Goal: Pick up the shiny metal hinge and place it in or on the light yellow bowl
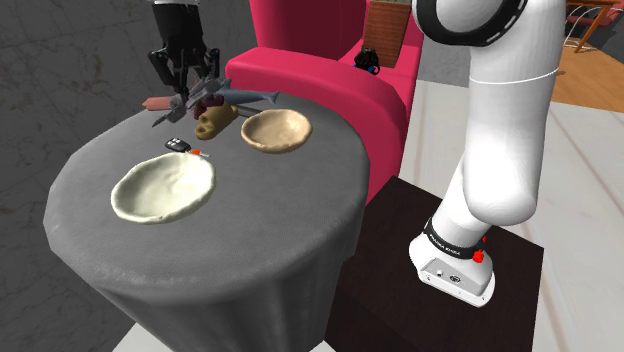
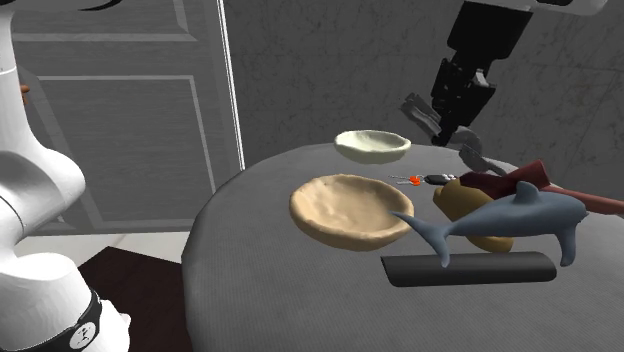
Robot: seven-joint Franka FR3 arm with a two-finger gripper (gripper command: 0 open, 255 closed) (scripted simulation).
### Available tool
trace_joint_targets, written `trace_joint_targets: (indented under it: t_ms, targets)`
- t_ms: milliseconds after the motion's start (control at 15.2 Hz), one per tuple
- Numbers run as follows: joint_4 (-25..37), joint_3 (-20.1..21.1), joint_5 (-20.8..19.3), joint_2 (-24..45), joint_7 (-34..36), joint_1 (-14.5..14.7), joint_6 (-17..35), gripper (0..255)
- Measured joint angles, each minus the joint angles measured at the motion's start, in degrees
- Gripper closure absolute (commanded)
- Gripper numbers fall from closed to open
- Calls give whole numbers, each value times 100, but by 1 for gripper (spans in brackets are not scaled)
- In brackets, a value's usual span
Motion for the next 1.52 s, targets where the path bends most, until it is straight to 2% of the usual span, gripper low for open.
trace_joint_targets:
  t_ms: [330,462,594,858,924,1320,1518]
  targets:
    - [581,12,-19,140,92,33,-433,255]
    - [572,55,-9,89,227,120,-450,255]
    - [190,120,39,-174,387,218,-300,255]
    - [-127,289,80,-388,829,512,-103,255]
    - [-399,318,119,-557,884,541,13,255]
    - [-672,600,143,-704,1586,994,289,255]
    - [-999,633,178,-835,1632,1031,502,255]
